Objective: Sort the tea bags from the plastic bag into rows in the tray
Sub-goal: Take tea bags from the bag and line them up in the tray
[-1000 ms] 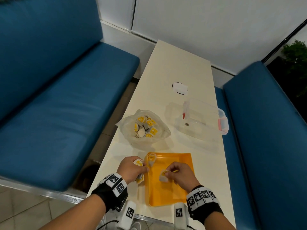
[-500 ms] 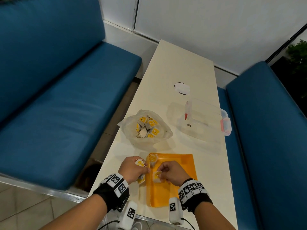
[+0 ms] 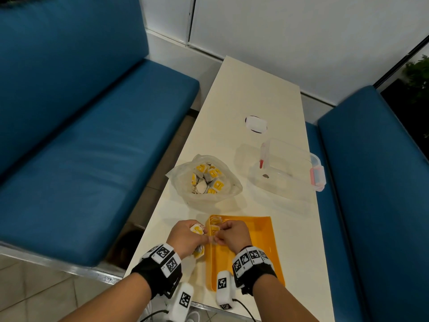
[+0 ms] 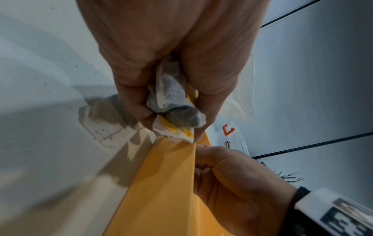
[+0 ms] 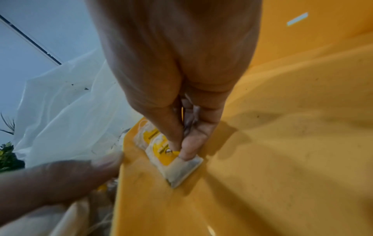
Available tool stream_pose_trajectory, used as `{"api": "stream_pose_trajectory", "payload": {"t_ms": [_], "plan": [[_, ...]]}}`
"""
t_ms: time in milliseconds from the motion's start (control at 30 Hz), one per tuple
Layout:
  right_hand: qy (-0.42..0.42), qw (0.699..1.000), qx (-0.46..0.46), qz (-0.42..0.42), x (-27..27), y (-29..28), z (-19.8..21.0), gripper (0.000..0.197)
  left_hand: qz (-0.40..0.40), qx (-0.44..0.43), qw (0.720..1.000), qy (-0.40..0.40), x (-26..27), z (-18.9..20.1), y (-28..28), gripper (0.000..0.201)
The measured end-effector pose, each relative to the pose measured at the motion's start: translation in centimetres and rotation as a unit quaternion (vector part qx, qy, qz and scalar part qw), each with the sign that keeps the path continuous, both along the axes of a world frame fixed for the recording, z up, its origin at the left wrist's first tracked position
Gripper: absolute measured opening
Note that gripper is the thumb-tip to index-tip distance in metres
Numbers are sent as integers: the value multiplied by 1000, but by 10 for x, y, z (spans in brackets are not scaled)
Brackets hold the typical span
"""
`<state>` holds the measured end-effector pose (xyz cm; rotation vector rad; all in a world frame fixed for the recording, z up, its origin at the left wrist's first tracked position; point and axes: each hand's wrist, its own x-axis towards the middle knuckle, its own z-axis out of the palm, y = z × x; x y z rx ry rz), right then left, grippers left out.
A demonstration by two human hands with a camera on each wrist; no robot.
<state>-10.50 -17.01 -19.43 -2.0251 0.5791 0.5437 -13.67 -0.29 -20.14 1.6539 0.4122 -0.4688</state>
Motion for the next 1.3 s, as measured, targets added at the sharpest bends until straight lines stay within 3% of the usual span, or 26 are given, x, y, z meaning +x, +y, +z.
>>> {"api": "stream_pose_trajectory", "payload": {"t_ms": [133, 533, 600, 700, 833, 1000, 1100, 1200, 1300], "plan": [[-22, 1000, 2, -13, 2, -3, -16, 7, -1, 3, 1000, 4, 0, -1, 0, 22], [-16, 1000, 5, -24, 3, 7, -2, 16, 6, -22, 1000, 10, 0, 1, 3, 20], [-23, 999, 5, -36, 1, 8, 6, 22, 32, -51, 998, 19, 2, 1, 7, 20], [-45, 998, -14, -49, -5, 8, 24, 22, 90, -163, 979, 80, 5, 5, 16, 22], [-107, 993, -4, 44, -19, 11, 49, 14, 94, -267, 951, 125, 6, 8, 25, 17], [-94, 981, 21, 165, -33, 25, 59, 32, 102, -347, 922, 136, 5, 8, 23, 16], [-115, 975, 3, 187, -34, 31, 54, 31, 109, -378, 909, 139, 6, 13, 20, 20], [-142, 971, -19, 194, -32, 34, 50, 17, 131, -386, 901, 147, 5, 17, 19, 22], [-156, 970, -33, 182, -28, 33, 46, 12, 140, -391, 897, 152, 5, 14, 22, 35]]}}
